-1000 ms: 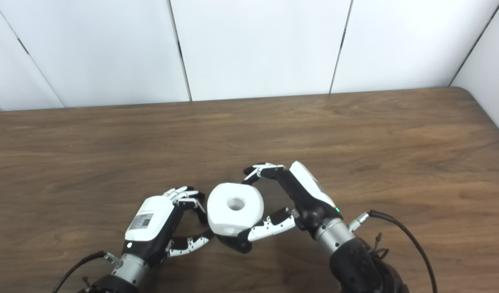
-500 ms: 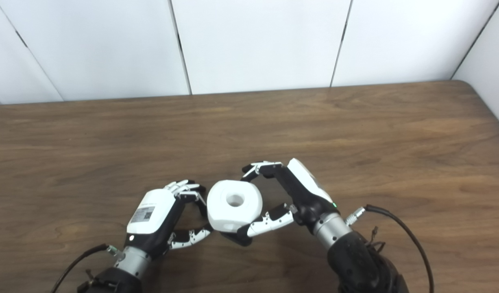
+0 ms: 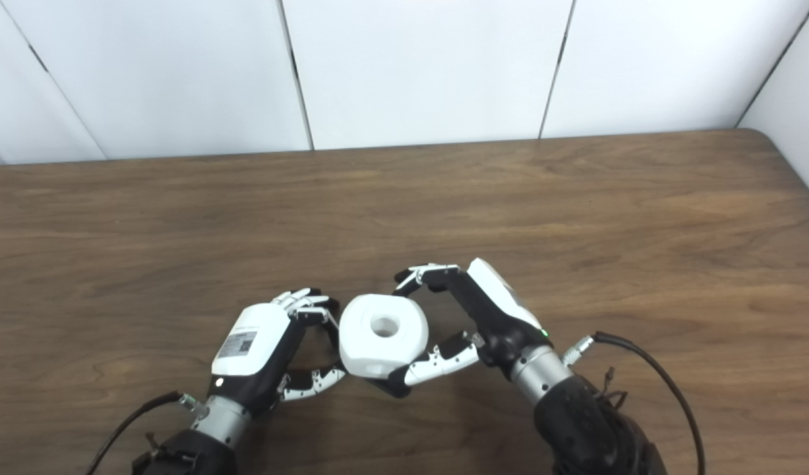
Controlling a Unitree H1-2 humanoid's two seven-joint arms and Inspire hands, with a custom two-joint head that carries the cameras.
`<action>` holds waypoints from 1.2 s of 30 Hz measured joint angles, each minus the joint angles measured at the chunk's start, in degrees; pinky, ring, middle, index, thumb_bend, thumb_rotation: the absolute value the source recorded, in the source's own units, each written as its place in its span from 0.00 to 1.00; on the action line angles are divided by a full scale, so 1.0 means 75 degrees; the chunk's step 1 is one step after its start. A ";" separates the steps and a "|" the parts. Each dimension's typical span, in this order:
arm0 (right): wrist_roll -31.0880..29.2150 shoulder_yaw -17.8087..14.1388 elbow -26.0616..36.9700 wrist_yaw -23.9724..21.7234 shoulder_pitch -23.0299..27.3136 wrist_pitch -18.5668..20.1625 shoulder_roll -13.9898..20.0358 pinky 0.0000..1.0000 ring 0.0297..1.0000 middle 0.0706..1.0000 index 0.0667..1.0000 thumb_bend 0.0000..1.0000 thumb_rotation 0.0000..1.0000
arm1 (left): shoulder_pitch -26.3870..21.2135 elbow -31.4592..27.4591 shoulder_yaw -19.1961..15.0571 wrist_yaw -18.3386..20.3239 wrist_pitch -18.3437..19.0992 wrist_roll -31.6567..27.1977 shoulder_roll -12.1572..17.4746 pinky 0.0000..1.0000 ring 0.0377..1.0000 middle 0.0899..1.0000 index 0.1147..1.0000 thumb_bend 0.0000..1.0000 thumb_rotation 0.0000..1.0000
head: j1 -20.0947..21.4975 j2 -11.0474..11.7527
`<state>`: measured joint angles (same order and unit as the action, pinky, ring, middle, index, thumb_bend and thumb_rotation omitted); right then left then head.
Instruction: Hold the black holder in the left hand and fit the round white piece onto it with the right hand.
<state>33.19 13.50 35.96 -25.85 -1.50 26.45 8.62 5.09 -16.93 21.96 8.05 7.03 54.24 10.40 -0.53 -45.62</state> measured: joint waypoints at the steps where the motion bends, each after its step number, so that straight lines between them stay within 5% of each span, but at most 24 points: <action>1: 0.0016 0.0039 -0.0009 0.0043 0.0000 -0.0010 0.0016 0.84 0.88 0.78 0.45 0.52 0.14 | 0.0000 0.0000 0.0000 0.0000 0.0000 0.0000 0.0000 0.89 0.89 0.79 0.42 0.52 0.05 | 0.0000 0.0000; 36: 0.0244 0.0517 -0.0273 0.0426 0.0167 -0.0279 0.0316 0.86 0.89 0.76 0.45 0.52 0.14 | -0.0003 0.0001 0.0013 -0.0005 0.0007 0.0021 -0.0041 0.89 0.88 0.78 0.42 0.52 0.05 | 0.0070 -0.0059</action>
<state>35.02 17.37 33.91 -22.66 -0.25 24.35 10.99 5.07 -16.93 22.06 8.01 7.08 54.40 10.09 0.00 -46.05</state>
